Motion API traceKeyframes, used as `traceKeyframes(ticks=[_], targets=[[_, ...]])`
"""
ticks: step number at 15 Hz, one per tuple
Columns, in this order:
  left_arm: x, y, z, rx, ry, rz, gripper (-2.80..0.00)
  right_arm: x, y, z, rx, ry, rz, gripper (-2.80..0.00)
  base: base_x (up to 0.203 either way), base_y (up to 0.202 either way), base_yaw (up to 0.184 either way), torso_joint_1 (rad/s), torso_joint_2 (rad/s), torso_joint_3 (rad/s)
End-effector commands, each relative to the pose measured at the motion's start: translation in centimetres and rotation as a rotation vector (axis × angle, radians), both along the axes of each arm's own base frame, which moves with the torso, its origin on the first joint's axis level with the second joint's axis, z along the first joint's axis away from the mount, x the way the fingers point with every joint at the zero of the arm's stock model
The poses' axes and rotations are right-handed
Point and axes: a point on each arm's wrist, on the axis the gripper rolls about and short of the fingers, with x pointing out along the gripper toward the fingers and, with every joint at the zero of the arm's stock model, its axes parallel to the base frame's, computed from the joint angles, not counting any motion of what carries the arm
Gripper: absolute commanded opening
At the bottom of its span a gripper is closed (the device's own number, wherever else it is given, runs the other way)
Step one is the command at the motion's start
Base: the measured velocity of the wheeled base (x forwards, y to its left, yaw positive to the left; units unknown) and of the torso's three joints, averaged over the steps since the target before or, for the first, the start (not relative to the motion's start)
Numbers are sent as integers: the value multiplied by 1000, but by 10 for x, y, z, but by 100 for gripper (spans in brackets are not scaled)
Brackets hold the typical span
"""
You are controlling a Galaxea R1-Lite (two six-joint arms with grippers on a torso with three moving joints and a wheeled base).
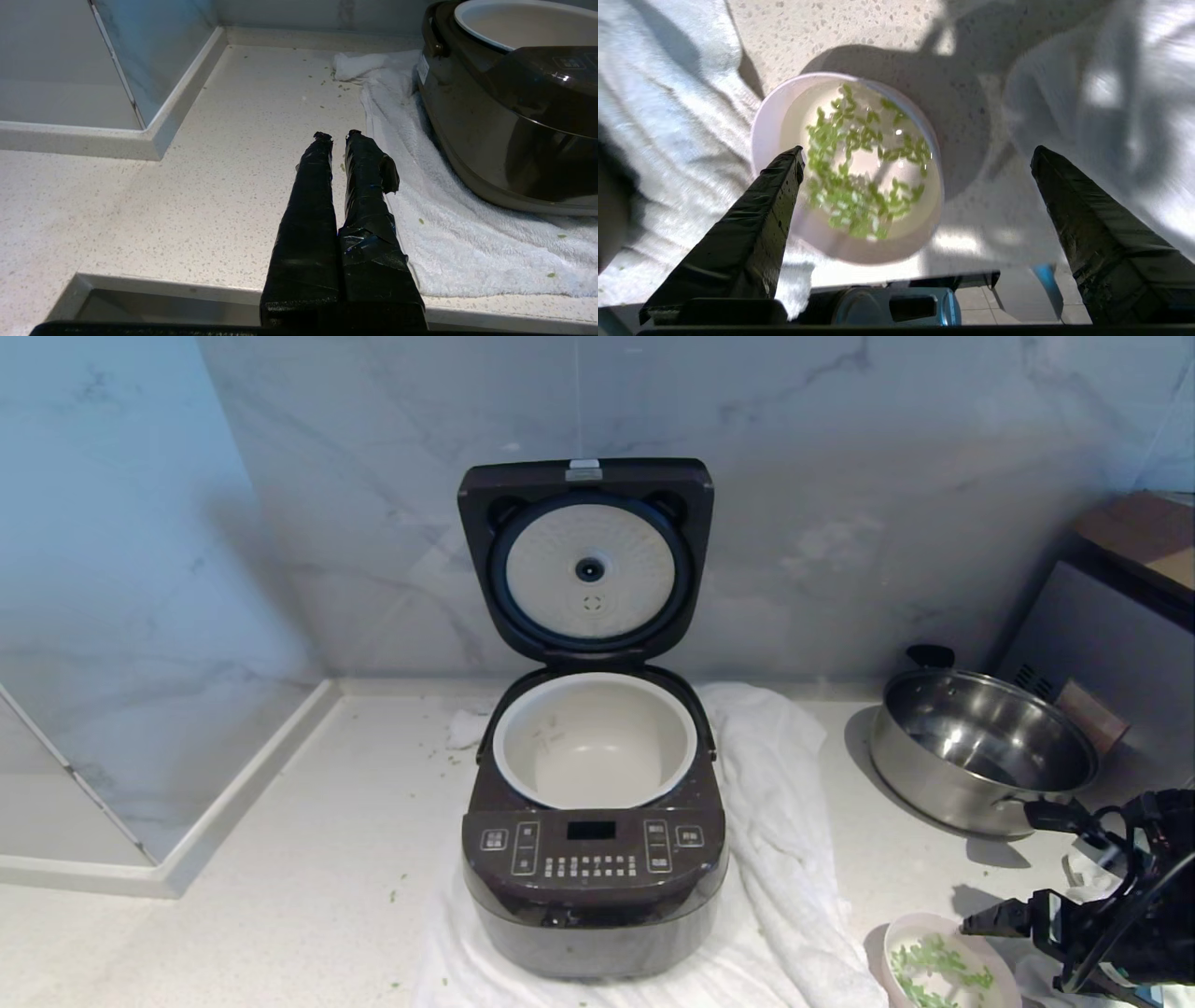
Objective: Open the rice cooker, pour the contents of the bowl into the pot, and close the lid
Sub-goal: Pick up the bowl on the table
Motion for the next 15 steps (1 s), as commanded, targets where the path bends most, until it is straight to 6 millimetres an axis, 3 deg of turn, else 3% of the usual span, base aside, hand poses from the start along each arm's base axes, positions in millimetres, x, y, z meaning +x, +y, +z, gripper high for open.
traceKeyframes(ticks=[1,3,7,10,13,15], targets=[[0,0,0,0,2,-1,-280,-22,0,39,0,-2,-37,0,0,0,0,0,0,0],[0,0,0,0,2,-1,-280,-35,-12,61,10,35,-100,0,0,0,0,0,0,0],[0,0,0,0,2,-1,-280,-34,-32,43,118,31,-50,0,0,0,0,0,0,0],[0,0,0,0,3,0,-280,-32,-31,24,85,-126,250,0,0,0,0,0,0,0],[0,0,0,0,2,0,-280,-22,-18,31,53,-175,353,0,0,0,0,0,0,0],[0,0,0,0,3,-1,-280,-16,-11,24,55,-137,399,0,0,0,0,0,0,0]])
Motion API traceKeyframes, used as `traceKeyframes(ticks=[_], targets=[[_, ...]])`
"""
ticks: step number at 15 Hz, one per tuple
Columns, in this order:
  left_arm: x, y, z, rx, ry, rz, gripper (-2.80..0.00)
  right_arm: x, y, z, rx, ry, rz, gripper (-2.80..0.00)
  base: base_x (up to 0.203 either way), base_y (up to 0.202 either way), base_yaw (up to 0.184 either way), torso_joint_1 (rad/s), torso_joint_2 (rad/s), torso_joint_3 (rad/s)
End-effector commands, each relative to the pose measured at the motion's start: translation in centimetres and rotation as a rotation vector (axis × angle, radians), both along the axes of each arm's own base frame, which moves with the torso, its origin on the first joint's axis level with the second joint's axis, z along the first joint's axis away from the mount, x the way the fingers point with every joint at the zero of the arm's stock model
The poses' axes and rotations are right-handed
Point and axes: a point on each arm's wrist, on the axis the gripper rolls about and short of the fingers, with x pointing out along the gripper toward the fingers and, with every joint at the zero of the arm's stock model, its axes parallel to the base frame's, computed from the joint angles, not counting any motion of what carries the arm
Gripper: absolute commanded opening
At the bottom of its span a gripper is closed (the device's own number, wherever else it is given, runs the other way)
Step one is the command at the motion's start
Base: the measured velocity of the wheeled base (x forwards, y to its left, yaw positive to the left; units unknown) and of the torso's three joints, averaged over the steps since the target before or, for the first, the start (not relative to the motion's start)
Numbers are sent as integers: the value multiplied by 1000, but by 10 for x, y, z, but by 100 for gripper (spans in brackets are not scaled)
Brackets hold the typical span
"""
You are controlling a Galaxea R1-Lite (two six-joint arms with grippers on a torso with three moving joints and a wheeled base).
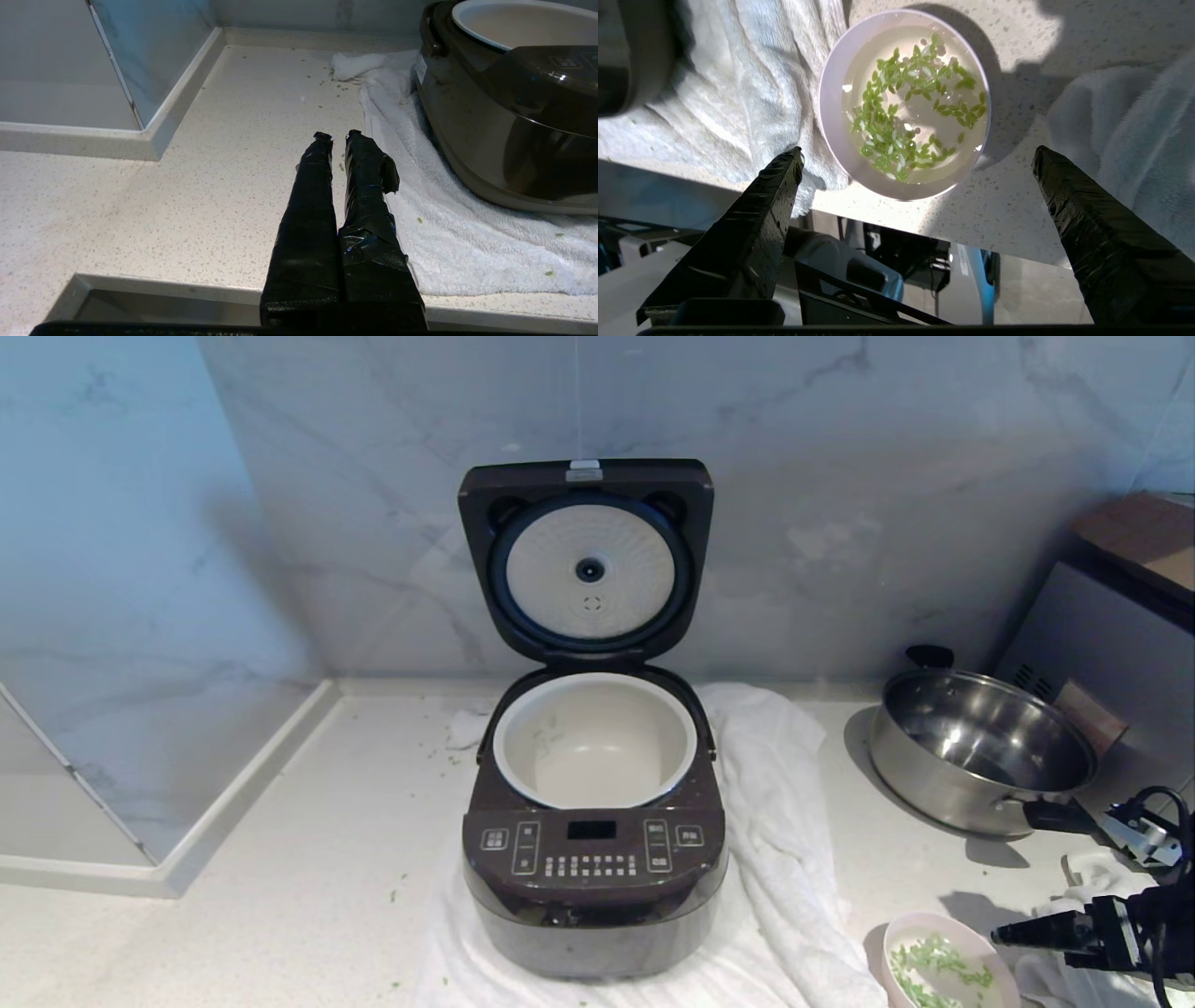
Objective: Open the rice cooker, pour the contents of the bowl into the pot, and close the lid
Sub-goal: Pick up the bowl on the table
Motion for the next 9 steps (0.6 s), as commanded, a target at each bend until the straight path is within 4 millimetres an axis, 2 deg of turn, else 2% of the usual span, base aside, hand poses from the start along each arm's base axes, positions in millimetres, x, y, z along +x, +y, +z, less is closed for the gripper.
traceKeyframes(ticks=[1,5,9], targets=[[0,0,0,0,2,-1,-280,9,5,-11,-6,50,50,0,0,0,0,0,0,0],[0,0,0,0,3,1,-280,27,1,-39,-41,124,103,0,0,0,0,0,0,0],[0,0,0,0,2,0,-280,32,0,-51,-47,155,113,0,0,0,0,0,0,0]])
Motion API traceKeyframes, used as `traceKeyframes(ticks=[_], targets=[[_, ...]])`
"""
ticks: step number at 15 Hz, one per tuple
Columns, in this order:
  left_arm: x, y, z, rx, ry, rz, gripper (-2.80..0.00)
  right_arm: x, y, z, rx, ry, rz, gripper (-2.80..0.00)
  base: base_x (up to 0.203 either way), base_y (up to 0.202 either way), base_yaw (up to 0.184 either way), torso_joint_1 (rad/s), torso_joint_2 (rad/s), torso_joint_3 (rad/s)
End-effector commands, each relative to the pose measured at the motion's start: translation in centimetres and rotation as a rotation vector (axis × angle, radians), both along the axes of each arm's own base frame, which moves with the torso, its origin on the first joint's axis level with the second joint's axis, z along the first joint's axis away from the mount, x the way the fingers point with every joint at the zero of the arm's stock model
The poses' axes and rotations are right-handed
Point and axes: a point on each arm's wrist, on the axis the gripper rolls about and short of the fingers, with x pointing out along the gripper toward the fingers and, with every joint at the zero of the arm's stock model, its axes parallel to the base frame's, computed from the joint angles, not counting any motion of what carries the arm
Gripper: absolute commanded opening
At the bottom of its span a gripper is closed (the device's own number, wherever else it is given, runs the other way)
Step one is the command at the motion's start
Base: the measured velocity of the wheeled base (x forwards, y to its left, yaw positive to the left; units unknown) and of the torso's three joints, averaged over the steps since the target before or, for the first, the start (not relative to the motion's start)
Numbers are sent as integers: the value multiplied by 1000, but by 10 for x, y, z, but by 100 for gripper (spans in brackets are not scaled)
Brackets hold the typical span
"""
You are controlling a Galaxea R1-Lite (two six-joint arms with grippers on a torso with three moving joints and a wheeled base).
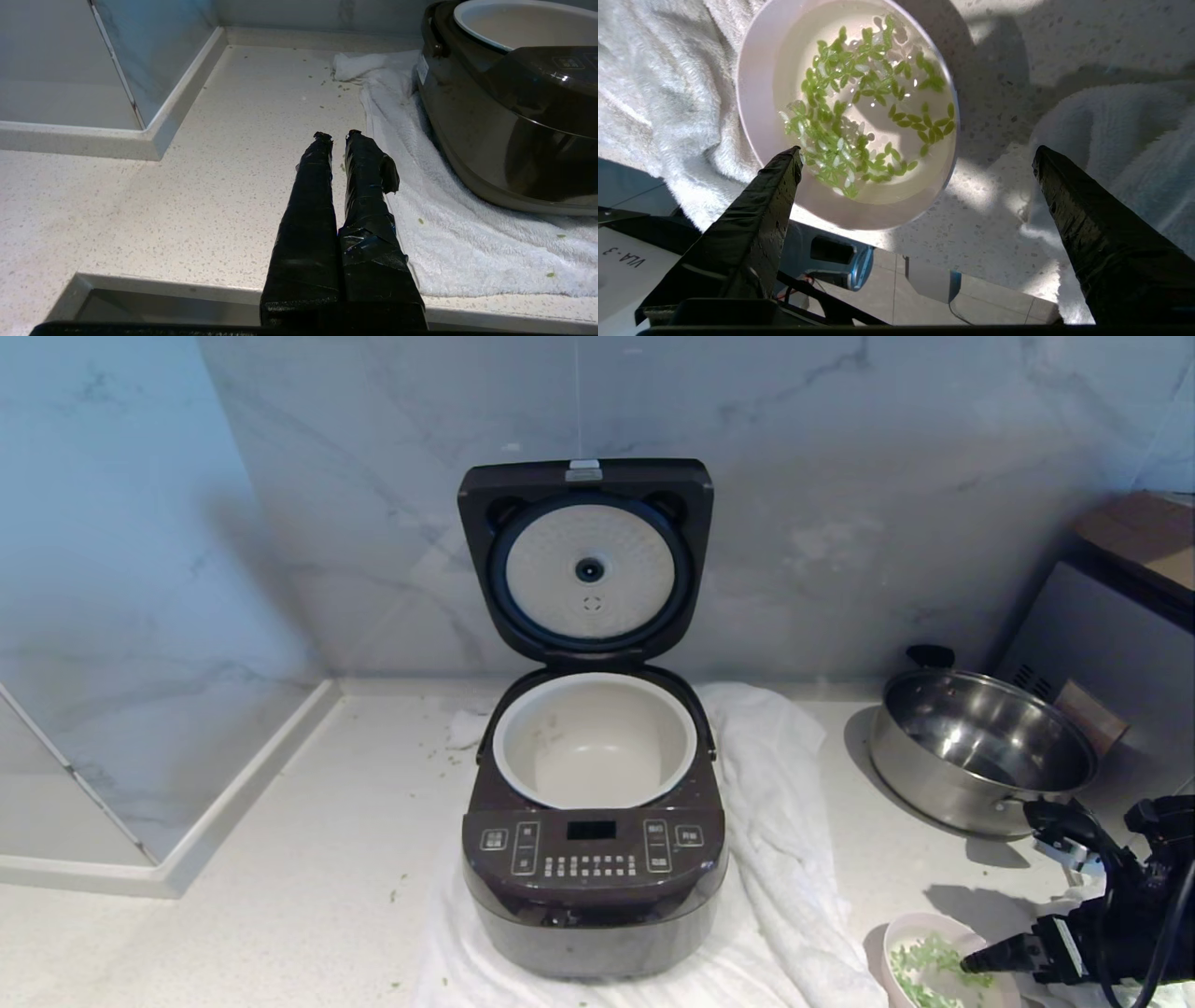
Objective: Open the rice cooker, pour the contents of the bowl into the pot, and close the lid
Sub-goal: Pick up the bowl on the table
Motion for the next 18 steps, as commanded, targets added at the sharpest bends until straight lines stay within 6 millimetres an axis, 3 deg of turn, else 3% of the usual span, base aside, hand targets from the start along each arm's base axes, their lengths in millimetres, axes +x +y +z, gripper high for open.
traceKeyframes(ticks=[1,7,12,18], targets=[[0,0,0,-1,3,-1,-280,3,-1,-11,4,33,2,0,0,0,0,0,0,0],[0,0,0,-1,2,0,-280,9,4,-19,-136,97,-1,0,0,0,0,0,0,0],[0,0,0,-1,2,0,-280,26,21,-24,-150,149,-46,0,0,0,0,0,0,0],[0,0,0,-1,2,0,-280,41,20,-25,-185,161,-116,0,0,0,0,0,0,0]])
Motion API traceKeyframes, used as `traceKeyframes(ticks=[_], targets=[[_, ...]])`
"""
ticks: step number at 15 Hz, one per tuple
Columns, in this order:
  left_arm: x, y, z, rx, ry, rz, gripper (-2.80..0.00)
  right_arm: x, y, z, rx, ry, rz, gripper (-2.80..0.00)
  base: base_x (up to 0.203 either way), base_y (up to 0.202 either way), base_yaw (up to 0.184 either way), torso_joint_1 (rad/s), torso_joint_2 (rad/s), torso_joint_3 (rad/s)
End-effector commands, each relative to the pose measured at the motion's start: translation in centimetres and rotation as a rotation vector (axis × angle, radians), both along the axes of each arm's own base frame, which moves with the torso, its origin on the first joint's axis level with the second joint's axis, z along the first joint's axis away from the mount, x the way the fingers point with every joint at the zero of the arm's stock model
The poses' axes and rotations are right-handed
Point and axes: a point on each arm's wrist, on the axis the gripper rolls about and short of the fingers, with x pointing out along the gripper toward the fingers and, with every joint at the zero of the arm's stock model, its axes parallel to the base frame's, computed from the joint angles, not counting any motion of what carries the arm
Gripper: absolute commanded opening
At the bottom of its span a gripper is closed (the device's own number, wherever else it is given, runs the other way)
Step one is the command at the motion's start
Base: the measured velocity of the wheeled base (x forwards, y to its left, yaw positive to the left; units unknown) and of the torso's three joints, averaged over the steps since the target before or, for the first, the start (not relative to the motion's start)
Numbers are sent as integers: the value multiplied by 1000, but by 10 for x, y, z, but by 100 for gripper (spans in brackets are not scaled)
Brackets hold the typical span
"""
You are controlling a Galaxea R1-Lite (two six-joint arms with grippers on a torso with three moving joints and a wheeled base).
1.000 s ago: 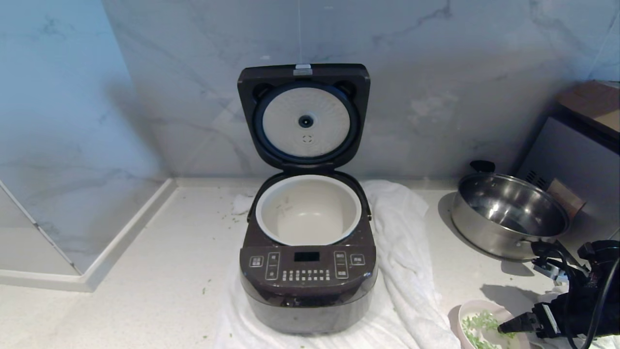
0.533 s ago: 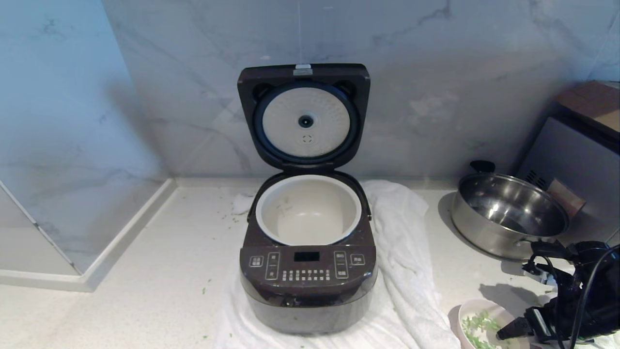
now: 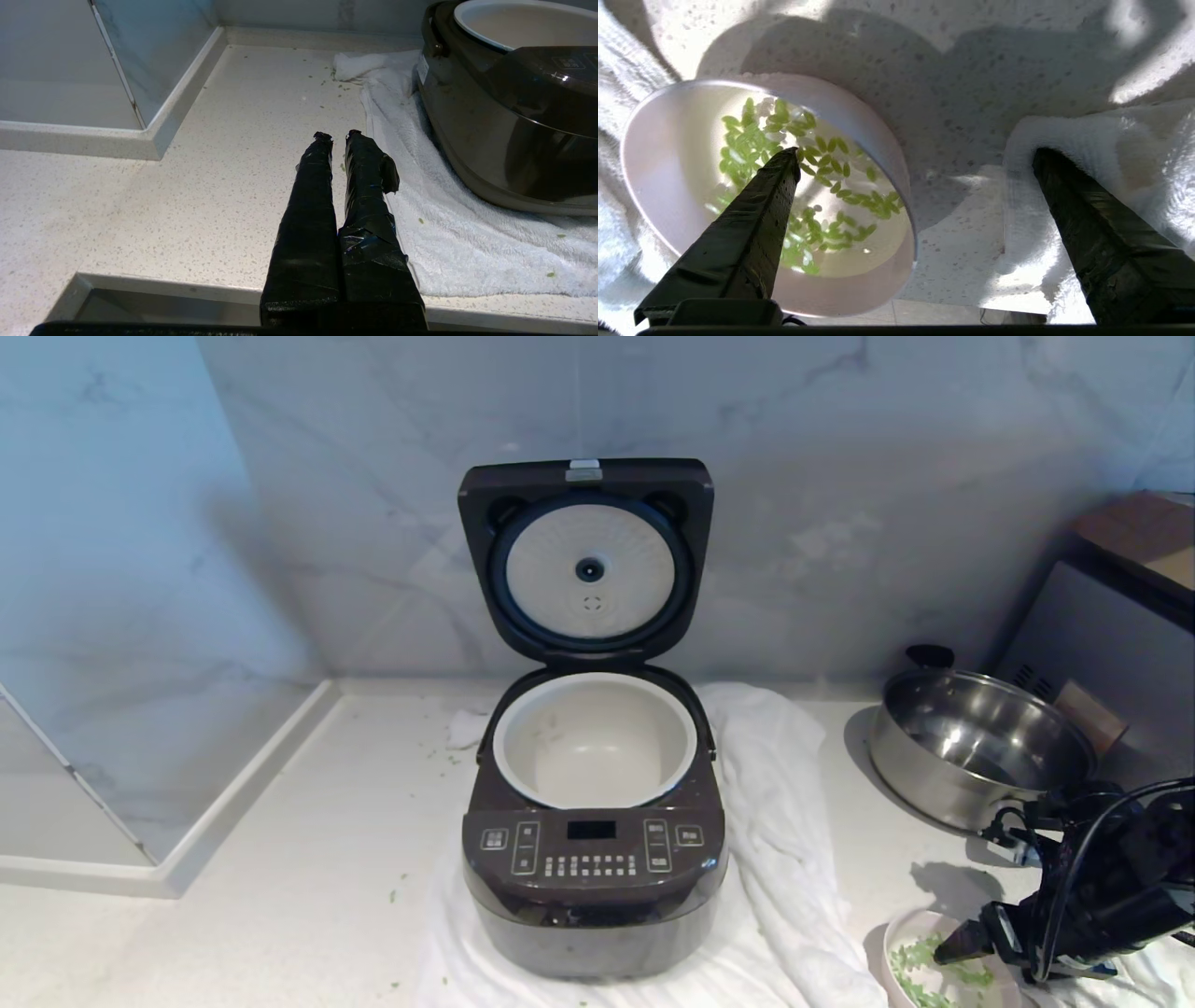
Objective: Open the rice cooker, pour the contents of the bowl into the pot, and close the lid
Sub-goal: Pick up the bowl on the table
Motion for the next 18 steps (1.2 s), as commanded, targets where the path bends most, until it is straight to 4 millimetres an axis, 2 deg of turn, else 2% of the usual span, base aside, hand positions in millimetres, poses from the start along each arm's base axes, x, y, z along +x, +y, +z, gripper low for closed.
traceKeyframes(ticks=[1,7,14,18], targets=[[0,0,0,0,2,0,-280,3,3,-3,-9,12,11,0,0,0,0,0,0,0],[0,0,0,0,2,0,-280,18,29,6,-3,-22,33,0,0,0,0,0,0,0],[0,0,0,0,2,0,-280,23,36,5,-12,-25,62,0,0,0,0,0,0,0],[0,0,0,0,2,0,-280,23,48,-5,-9,8,106,0,0,0,0,0,0,0]])
